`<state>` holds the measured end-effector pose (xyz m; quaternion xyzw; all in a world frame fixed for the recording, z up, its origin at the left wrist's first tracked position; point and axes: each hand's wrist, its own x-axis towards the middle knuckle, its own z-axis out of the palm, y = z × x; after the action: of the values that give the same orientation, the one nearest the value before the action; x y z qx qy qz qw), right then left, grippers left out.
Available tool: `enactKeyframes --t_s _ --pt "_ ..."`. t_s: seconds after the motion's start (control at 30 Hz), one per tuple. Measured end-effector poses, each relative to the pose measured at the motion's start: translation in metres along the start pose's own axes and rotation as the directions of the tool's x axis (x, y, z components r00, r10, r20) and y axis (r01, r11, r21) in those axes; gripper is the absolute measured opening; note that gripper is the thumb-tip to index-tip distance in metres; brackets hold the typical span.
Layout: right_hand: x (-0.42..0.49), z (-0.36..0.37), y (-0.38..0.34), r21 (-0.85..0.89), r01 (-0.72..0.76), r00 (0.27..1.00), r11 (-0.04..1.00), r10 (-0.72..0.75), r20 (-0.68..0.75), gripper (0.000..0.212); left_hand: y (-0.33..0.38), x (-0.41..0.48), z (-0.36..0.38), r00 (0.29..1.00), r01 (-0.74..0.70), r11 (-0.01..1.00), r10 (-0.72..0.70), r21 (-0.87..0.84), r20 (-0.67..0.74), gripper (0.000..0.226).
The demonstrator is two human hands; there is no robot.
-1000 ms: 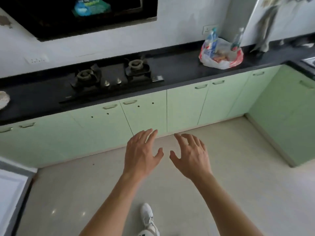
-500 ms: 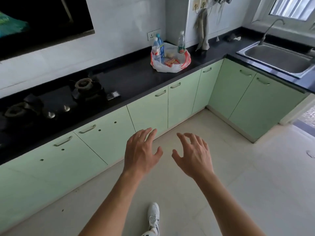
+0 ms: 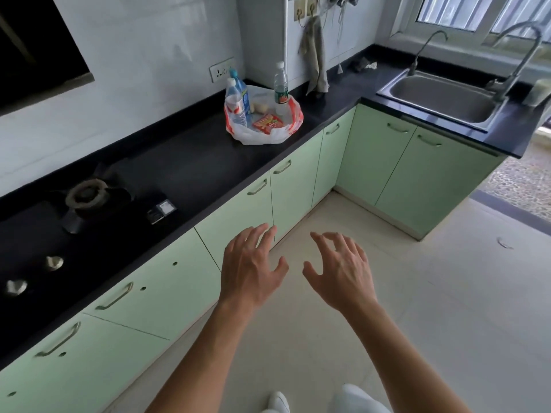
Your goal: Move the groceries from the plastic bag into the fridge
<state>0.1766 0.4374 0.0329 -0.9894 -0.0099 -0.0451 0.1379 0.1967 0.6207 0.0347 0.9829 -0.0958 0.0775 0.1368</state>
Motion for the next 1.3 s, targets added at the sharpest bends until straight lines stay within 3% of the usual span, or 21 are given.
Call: enactKeyframes --t_s 0.33,0.53,0.9,1.3 --pt "0.096 0.013 0.038 0.039 -0.067 0.998 0.997 0.068 -0.01 0.065 0.014 0.109 0.038 0.997 -0.057 0.998 0.058 -0.015 0.049 0.063" --pt "0.19 0.006 0.088 0.03 -0.033 0.999 0.999 0.034 -0.021 0.064 0.037 0.209 0.064 0.998 -0.057 0.998 0.056 0.033 0.023 0.06" --pt "0.355 -0.006 0.163 0.043 0.083 0.996 0.996 -0.084 0.016 0.063 0.074 0.361 0.099 0.996 0.084 0.995 -0.086 0.058 0.038 0.06" --pt "0.46 0.03 0.147 0.084 0.206 0.972 0.975 -0.214 0.099 0.062 0.034 0.429 0.12 0.975 0.222 0.974 -0.223 0.045 0.014 0.061"
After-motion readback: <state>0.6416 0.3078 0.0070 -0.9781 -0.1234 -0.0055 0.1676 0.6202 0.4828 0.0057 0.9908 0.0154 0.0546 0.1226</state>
